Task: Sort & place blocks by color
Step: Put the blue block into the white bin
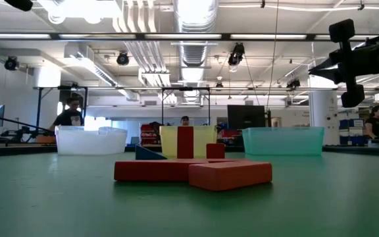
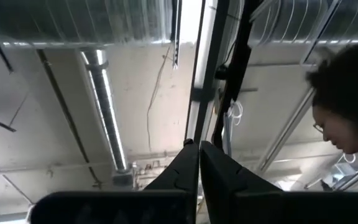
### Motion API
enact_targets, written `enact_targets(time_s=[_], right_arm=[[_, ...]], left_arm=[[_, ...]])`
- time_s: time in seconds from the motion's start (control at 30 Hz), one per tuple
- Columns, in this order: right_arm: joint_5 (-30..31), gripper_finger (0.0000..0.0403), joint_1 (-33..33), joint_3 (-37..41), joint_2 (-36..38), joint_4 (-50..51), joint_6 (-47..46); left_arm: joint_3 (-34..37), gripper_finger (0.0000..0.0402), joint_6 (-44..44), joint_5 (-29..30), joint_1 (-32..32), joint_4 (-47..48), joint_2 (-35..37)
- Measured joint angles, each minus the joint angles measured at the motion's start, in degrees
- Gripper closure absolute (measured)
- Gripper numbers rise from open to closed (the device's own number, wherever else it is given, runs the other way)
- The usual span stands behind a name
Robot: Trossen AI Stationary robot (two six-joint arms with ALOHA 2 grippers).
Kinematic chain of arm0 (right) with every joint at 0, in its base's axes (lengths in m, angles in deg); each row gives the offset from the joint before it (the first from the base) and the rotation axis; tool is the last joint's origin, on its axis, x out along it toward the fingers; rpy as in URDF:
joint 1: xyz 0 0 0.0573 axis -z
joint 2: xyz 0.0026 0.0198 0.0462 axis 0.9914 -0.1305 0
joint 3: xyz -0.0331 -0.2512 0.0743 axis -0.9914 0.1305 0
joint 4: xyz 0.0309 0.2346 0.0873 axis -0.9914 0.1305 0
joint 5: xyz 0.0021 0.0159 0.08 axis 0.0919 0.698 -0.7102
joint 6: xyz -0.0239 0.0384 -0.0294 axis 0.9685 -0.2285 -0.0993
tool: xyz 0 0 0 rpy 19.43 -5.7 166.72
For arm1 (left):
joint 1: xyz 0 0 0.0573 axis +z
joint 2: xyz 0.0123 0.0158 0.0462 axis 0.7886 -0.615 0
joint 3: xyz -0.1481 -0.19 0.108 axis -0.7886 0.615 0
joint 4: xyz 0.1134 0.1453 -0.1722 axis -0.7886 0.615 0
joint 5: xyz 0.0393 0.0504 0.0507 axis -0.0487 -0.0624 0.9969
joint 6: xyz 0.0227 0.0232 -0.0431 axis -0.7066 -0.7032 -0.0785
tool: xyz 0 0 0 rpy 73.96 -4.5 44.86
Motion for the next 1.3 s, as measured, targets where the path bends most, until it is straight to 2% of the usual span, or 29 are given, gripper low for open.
enact_targets(time_s=[0.07,0.2,0.37,0.47,0.57,0.77,0.87,0.97,1.13,1.3], right_arm=[[-0.3,0.0394,0.0,0.0,0.0,-0.6,-2.1],[-2.9,0.0394,0.0,0.0,-0.7,-6.3,-1.2],[-5.0,0.0394,0.0,-0.7,-3.4,-20.2,9.6],[-5.9,0.0394,0.0,-4.1,-5.4,-21.3,15.4],[-7.4,0.0394,0.0,-7.8,-7.9,-20.6,19.8],[-9.6,0.0394,0.0,-16.0,-13.3,-16.3,25.9],[-10.8,0.0394,0.0,-20.0,-15.8,-11.7,28.2],[-11.2,0.0394,0.0,-23.8,-17.9,-6.9,29.5],[-11.3,0.0394,0.0,-27.4,-20.5,-2.2,29.6],[-12.6,0.0394,0.0,-27.8,-21.2,-2.1,30.1]], left_arm=[[-0.2,0.0402,0.0,1.3,0.0,0.6,0.0],[-2.6,0.0402,2.9,13.1,0.0,7.2,-0.3],[-11.4,0.0402,7.4,16.1,0.0,38.2,-5.2],[-17.3,0.0402,11.9,15.0,0.0,55.9,-11.5],[-21.9,0.0402,14.4,9.7,0.0,64.6,-19.6],[-29.3,0.0402,15.0,-1.4,-0.3,67.4,-35.1],[-32.8,0.0402,14.8,-4.1,-1.3,68.7,-42.5],[-37.3,0.0402,12.0,-4.4,-2.9,73.7,-48.4],[-44.6,0.0402,7.1,-2.6,-6.1,89.8,-56.5],[-51.9,0.0402,-0.6,7.2,-12.3,106.8,-64.4]])
